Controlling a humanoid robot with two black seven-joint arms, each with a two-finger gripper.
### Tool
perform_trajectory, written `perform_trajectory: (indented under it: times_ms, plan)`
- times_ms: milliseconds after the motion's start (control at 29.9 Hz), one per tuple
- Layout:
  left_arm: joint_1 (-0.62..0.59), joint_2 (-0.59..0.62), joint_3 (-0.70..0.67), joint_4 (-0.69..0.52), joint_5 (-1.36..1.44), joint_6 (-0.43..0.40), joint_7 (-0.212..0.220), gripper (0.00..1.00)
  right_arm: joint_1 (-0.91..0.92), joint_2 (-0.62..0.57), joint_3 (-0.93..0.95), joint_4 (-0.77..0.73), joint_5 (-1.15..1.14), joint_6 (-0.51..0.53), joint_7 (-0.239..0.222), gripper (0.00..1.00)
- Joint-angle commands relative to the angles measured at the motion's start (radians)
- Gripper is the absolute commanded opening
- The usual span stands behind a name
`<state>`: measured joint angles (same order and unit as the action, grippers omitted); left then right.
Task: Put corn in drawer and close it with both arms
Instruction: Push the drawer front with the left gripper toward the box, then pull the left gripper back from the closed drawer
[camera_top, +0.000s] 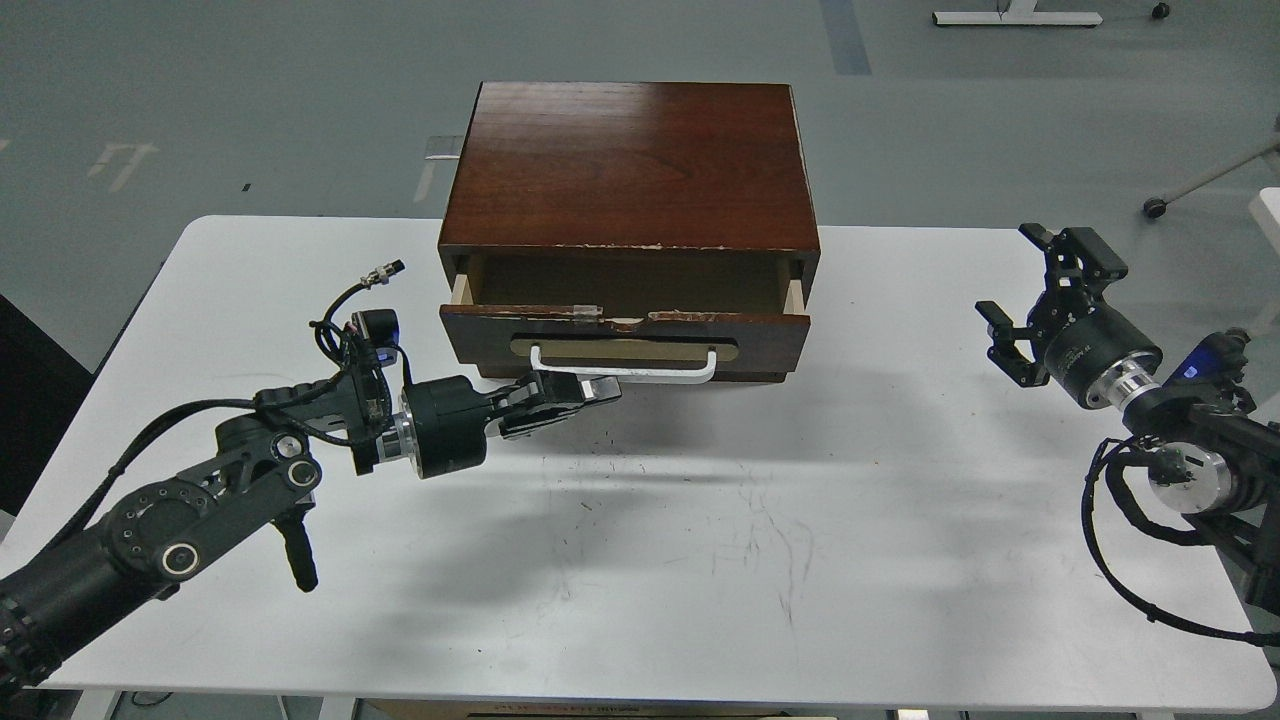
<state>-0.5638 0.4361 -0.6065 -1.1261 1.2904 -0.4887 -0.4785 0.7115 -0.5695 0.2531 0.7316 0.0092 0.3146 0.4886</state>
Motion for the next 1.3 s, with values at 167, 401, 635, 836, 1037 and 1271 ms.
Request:
perform_trajectory:
  times_ms: [167, 401, 635, 836, 1037, 1271]
  plan:
    - [-0.039, -0.025, 0.001, 0.058, -0.002, 0.001, -0.002, 0.0, -0.006, 0.0, 0.0, 0.0, 0.0, 0.0, 0.0, 1.0]
    - [-0.057, -0.045, -0.001, 0.117, -0.002, 0.015, -0.006, 0.0, -0.012, -0.001, 0.0, 0.0, 0.0, 0.0, 0.0, 1.0]
    - [-0.07, -0.048, 0.001, 0.137, -0.02, 0.022, -0.006, 0.0, -0.024, 0.0, 0.0, 0.0, 0.0, 0.0, 0.0, 1.0]
    - [-0.083, -0.063, 0.001, 0.187, -0.02, 0.041, -0.006, 0.0, -0.024, -0.001, 0.0, 0.0, 0.0, -0.002, 0.0, 1.0]
    - [-0.085, -0.079, 0.002, 0.212, -0.02, 0.055, -0.006, 0.0, -0.024, -0.001, 0.0, 0.0, 0.0, -0.002, 0.0, 1.0]
    - [-0.088, -0.079, 0.001, 0.213, -0.023, 0.052, -0.006, 0.0, -0.024, -0.001, 0.0, 0.0, 0.0, 0.0, 0.0, 1.0]
